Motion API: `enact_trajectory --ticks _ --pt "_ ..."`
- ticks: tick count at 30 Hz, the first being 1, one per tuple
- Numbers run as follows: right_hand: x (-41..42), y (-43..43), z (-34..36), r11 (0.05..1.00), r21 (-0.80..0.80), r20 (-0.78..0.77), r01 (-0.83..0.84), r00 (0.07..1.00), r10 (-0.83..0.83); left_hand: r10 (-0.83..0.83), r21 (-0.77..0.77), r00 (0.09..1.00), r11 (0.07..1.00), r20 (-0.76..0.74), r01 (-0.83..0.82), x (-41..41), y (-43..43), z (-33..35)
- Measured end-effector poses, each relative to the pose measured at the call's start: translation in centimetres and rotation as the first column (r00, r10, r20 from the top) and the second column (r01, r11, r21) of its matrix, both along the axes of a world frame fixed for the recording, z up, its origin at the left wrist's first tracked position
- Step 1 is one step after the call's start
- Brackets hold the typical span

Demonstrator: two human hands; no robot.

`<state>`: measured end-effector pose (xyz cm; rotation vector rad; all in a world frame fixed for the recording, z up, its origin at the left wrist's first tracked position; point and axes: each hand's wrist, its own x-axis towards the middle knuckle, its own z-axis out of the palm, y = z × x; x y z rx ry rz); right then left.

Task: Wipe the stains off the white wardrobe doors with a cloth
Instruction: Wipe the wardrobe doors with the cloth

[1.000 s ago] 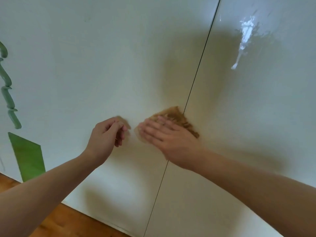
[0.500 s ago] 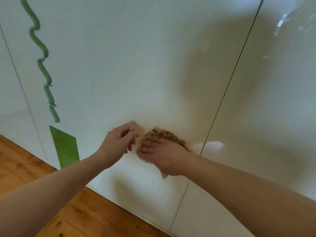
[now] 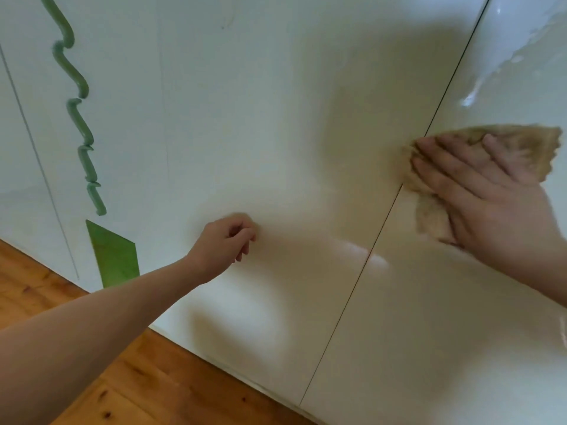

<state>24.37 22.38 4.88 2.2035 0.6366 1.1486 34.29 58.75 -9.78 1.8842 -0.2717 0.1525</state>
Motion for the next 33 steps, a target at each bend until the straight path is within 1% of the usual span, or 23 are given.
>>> enact_trajectory --ticks 3,6,9,14,16,19,23,25,27,29,30,31,32,33 --pt "0.4 1.1 -0.9 0.991 0.131 0.110 -0.028 0.994 0.014 -0.034 0.004 0.999 0.999 0.030 0.034 0.9 0.2 -0.1" --pt "2.5 4.4 -2.9 0.978 0.201 0.181 -0.046 0.983 0.009 -0.060 0.025 0.998 0.998 0.036 0.059 2.2 1.6 -1.4" --pt "5.4 9.2 -4.4 0.978 0.207 0.177 -0.035 0.984 -0.002 -0.047 0.015 0.999 0.999 0.028 0.046 3.8 4.4 -3.2" --pt "11.5 21.1 -7.8 0.991 0.130 0.107 0.005 0.994 -0.019 0.055 -0.062 0.998 0.996 -0.014 -0.056 6.7 11.1 -7.3" --pt "13.6 25.2 -9.5 0.995 0.100 0.055 -0.019 0.998 0.014 0.082 -0.076 0.996 0.993 -0.043 -0.086 7.6 13.8 -9.1" --pt "15.9 30.2 -12.5 0.997 0.057 -0.034 -0.059 0.998 0.061 0.108 -0.055 0.993 0.992 -0.056 -0.111 8.3 17.2 -11.7" --pt "18.3 35.1 -18.2 0.994 0.048 -0.102 -0.101 0.989 0.105 0.131 -0.039 0.989 0.990 -0.074 -0.134 8.9 20.4 -15.5" --pt "18.9 36.2 -20.5 0.993 0.025 -0.140 -0.114 0.983 0.116 0.144 -0.039 0.986 0.988 -0.082 -0.147 9.0 21.1 -16.9" --pt "19.7 37.1 -23.6 0.991 -0.031 -0.200 -0.133 0.972 0.124 0.159 -0.052 0.982 0.985 -0.103 -0.165 8.9 21.8 -19.1" --pt "19.8 37.5 -26.6 0.983 -0.141 -0.295 -0.119 0.953 0.073 0.165 -0.050 0.977 0.984 -0.139 -0.173 8.3 21.8 -20.7" --pt "19.6 37.5 -28.2 0.968 -0.219 -0.377 -0.120 0.926 0.030 0.163 -0.034 0.974 0.985 -0.158 -0.170 7.9 21.7 -21.3" --pt "19.2 37.3 -29.7 0.948 -0.293 -0.477 -0.125 0.878 -0.032 0.156 -0.021 0.973 0.987 -0.172 -0.162 7.6 21.6 -21.5" --pt "18.5 36.7 -30.9 0.922 -0.363 -0.570 -0.132 0.815 -0.108 0.146 -0.023 0.974 0.988 -0.176 -0.153 7.4 21.3 -21.3" --pt "17.9 35.9 -31.7 0.894 -0.422 -0.629 -0.150 0.759 -0.169 0.136 -0.032 0.976 0.989 -0.171 -0.143 7.4 20.9 -20.8"
